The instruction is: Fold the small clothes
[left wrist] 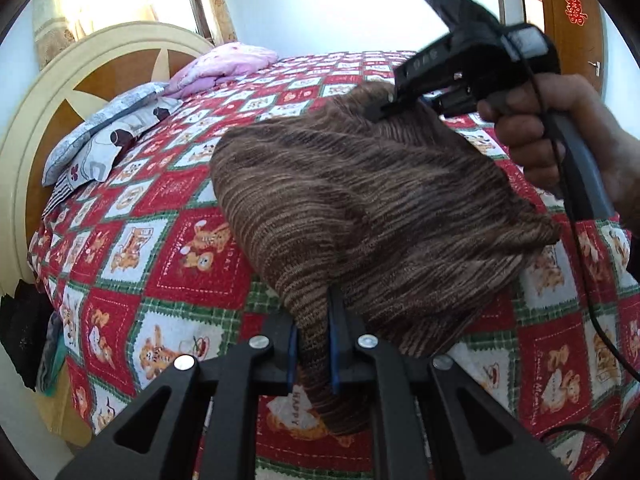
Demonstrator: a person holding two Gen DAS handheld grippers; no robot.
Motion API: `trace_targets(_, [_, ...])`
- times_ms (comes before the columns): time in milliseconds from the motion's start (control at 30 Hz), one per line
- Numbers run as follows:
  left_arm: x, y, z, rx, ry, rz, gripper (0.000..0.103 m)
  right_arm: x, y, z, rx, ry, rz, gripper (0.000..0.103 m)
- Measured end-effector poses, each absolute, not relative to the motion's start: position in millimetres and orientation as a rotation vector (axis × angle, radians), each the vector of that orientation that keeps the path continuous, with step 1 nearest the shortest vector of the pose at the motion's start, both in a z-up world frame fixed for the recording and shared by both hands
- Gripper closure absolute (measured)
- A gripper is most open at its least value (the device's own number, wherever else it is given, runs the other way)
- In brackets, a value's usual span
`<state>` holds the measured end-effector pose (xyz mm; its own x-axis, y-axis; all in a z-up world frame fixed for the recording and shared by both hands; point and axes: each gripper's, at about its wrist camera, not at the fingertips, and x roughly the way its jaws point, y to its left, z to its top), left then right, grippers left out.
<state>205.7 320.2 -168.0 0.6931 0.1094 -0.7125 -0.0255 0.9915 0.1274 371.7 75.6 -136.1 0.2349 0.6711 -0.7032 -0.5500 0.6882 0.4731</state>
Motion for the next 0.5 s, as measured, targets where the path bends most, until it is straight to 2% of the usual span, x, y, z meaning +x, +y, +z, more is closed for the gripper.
trace_targets(167, [204.6,321.5,-167.4,0.083,0.807,0.078,0.083,363.4,59.7,-138.0,0.162,1.06,0.843,0.059])
trace_targets(233, [202.4,323.1,-164.6,0.077,0.805,0.076,0.072,354.8,46.2,-137.4,0.17,1.064,0.85,0.052])
trace_targets(500, [180.9,330.0,-130.5,0.095,0.692,0.108,0.034,292.9,-13.1,-144.2,0.207,1.107,0.911,0.05])
